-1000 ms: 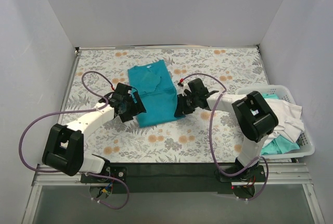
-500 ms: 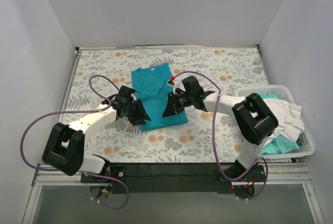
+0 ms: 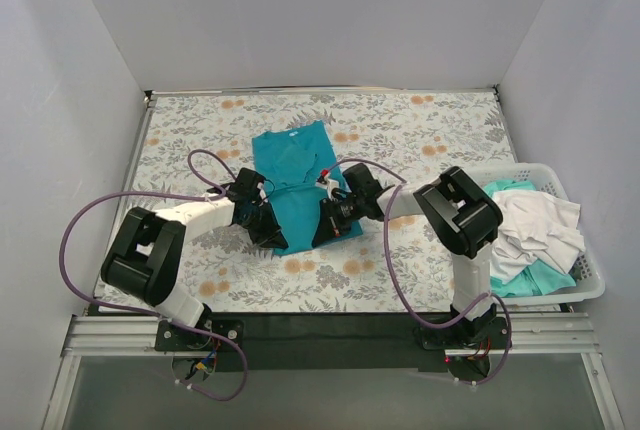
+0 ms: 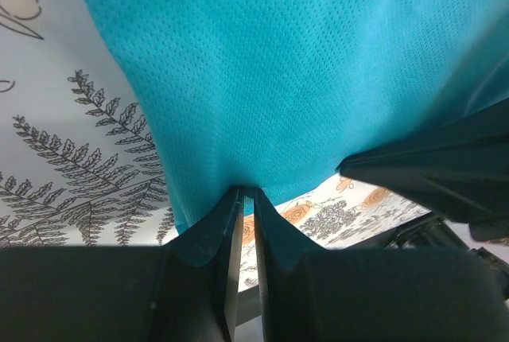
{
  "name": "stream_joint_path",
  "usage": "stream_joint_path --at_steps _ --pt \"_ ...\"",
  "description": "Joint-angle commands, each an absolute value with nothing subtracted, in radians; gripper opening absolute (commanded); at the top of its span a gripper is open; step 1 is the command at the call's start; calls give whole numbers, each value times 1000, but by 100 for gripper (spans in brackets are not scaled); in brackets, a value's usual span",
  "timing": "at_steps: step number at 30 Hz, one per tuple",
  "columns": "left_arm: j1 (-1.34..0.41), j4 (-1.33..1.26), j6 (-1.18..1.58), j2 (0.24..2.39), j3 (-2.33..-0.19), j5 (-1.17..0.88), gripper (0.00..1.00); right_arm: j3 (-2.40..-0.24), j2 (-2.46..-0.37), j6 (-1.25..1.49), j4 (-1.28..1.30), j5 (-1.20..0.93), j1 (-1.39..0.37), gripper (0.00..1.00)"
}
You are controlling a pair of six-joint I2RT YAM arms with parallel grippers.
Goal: Fold and stack the t-shirts
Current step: Fold the tshirt
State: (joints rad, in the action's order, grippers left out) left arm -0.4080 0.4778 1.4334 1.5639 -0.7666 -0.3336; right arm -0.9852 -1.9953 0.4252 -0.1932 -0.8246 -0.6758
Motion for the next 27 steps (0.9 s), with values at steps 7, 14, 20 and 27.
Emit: stream_joint_path --at_steps 7,14,20,27 --pt "-387 525 1341 1562 -733 -206 13 -827 -1896 325 -198 -813 -488 1" --pt "-380 522 1332 1536 -727 -175 13 -753 -1889 305 -204 -798 -361 1" --pt "-380 526 1324 1462 -756 -160 27 -787 -1771 351 -195 -814 -342 1" --pt "-379 477 1351 1351 -885 -111 48 -1004 -1752 431 -195 -824 -373 2"
